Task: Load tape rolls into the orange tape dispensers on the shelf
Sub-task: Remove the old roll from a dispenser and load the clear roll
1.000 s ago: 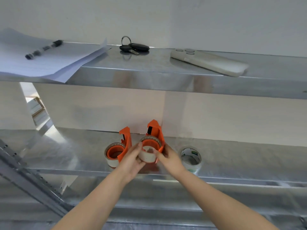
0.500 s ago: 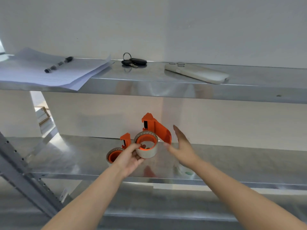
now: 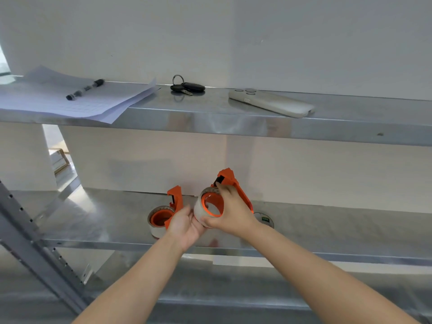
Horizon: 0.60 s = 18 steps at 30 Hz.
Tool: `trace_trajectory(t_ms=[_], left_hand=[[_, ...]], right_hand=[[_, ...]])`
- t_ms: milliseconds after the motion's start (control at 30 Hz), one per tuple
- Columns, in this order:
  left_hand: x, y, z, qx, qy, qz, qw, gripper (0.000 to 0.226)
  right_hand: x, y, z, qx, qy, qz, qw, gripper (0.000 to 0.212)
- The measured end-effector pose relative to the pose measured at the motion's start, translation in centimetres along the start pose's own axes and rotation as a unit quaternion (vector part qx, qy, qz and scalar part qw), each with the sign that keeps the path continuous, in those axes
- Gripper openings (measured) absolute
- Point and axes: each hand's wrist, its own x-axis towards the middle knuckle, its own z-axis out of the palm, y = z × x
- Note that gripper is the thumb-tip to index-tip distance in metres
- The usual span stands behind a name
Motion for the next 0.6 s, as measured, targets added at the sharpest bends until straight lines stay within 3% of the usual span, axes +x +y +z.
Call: trace_trajectory(t_ms=[100,233,333,400,500,600], left_hand=[[-0.2,-0.4,0.5,-0.015,0.037,-0.006,0.999,0.041],[0.1,-0.3,0.1,-0.035,0.096,0.005,0.995,0.035],[0.3,-0.2,-0.9,-0.053,0.12,0.03,0.991,0.029],[0.4,-0.1,-1.6,-0.032,0.13,0.042,0.99,0.025],[0.5,0.1,-2.4,-0.031,0.132,0.051,0.99,0.025],[0.3,0.0,-2.9,-0.037,0.124,0.056,0.99,0.03]], right_hand=[[-0.1,-0.6,-0.9,0.006,-0.005,-0.018,1.0,0.061],[1.1,-0.6,-5.5,0.062,0.089,-0.091,0.99,0.038],[1.4,2.9,-10.5,0.106,0.107,-0.033,0.988,0.033],[0.8,8.1,-13.0,0.033,0.109,0.061,0.992,0.036],[-2.1,16.2,-14.1,-0.127,0.025,0.236,0.963,0.069],[-5.4,20.9,-12.0,-0.144,-0.002,0.29,0.946,0.08]])
